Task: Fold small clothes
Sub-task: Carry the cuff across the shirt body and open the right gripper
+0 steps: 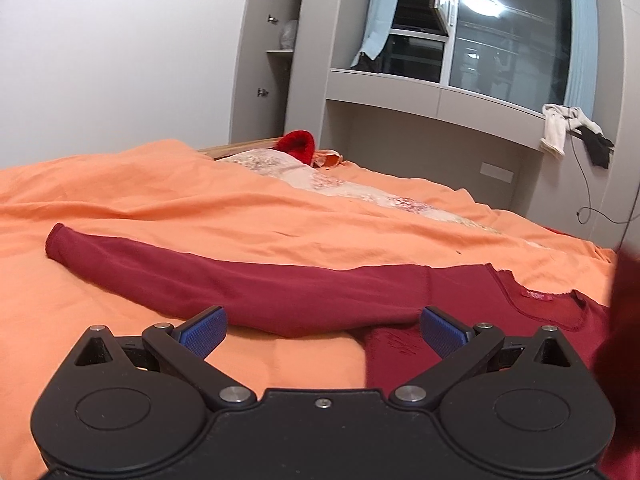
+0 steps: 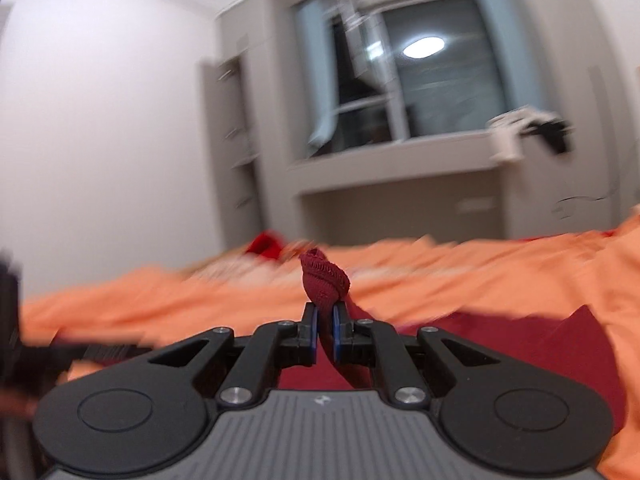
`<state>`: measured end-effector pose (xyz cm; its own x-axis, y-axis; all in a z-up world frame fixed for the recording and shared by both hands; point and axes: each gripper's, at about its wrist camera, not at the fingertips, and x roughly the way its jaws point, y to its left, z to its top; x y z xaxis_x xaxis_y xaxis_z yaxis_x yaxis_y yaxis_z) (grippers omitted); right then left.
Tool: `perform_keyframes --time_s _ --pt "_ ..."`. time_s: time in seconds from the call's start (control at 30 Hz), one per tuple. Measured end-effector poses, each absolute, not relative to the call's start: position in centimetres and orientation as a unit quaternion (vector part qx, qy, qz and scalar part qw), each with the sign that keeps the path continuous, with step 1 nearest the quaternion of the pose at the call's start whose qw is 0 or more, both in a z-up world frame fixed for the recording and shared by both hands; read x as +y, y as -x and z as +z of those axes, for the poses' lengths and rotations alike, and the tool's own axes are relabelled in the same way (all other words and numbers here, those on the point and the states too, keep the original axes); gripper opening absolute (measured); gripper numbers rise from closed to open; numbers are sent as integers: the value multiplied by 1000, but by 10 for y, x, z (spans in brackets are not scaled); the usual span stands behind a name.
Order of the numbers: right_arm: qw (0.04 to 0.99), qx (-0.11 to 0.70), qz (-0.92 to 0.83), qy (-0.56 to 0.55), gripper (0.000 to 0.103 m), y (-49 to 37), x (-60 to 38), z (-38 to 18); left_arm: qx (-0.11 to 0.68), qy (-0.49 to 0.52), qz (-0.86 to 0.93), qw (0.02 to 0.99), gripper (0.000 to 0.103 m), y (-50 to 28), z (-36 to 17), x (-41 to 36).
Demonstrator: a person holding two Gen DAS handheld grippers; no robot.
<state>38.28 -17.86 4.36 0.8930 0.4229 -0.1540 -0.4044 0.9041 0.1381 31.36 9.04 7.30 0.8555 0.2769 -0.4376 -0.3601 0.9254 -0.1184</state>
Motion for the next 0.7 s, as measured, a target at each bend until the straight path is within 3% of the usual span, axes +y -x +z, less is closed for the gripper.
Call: perform_keyframes --time_s 0.27,0.37,0.43,0.5,0.63,0.7 --pt "938 166 295 70 9 -359 -101 -2 216 95 152 960 103 -316 69 89" --pt "930 182 300 109 14 -351 -92 -17 218 98 134 962 103 -317 68 86" --pt "924 193 310 111 26 -343 -94 -24 220 98 124 963 103 -317 66 85" --pt "923 195 315 108 58 -337 -104 -23 223 98 111 964 103 -317 65 82" --pt "924 189 311 116 76 -323 -123 -17 232 97 81 965 103 -318 60 75" --pt "930 185 295 117 91 -318 -140 -14 239 85 64 965 103 -319 57 67"
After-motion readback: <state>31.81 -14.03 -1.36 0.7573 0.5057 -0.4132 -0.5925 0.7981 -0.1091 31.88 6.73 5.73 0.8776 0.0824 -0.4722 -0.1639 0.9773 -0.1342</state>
